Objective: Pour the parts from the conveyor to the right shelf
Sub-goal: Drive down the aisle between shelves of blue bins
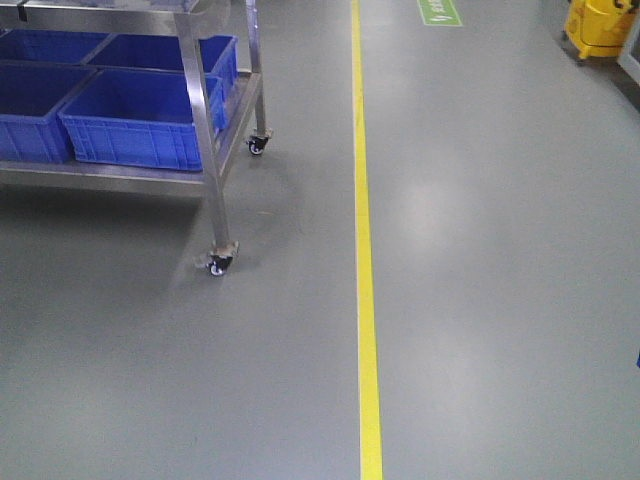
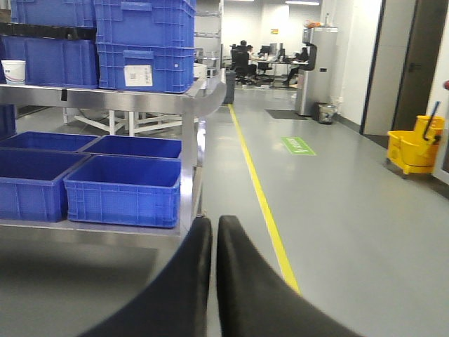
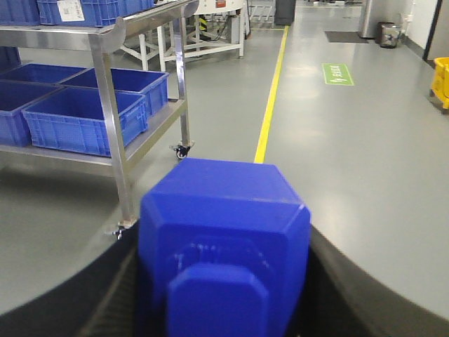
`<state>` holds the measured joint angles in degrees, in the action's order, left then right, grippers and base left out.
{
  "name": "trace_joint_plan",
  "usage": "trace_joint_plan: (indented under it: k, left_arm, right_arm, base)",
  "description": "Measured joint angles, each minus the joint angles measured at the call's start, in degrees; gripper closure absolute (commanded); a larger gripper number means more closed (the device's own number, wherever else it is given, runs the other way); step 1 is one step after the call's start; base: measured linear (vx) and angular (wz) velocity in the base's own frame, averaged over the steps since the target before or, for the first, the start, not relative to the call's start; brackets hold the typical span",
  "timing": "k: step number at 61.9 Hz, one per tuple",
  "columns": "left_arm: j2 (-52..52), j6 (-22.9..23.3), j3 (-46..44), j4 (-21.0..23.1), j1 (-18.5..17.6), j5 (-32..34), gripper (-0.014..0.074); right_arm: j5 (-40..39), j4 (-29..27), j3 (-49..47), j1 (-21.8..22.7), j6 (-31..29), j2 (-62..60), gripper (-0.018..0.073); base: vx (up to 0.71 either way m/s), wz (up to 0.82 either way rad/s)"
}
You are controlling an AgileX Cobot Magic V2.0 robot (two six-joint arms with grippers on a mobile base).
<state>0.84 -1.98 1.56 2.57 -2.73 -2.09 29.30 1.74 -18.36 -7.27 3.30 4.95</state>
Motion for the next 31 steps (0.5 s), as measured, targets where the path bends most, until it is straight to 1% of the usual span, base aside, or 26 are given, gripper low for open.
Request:
trace_joint_plan:
  k: [17, 31]
  left_arm:
    - [0.00, 0.00, 0.00, 0.00, 0.00, 0.00, 0.0603]
    - [0.00, 0.00, 0.00, 0.00, 0.00, 0.00, 0.0603]
  right_arm:
    - [0.00, 0.00, 0.00, 0.00, 0.00, 0.00, 0.0565]
    - [0.00, 0.06, 0.00, 0.00, 0.00, 0.00, 0.0565]
  base:
    - [0.65, 0.18]
    - [0.57, 0.17]
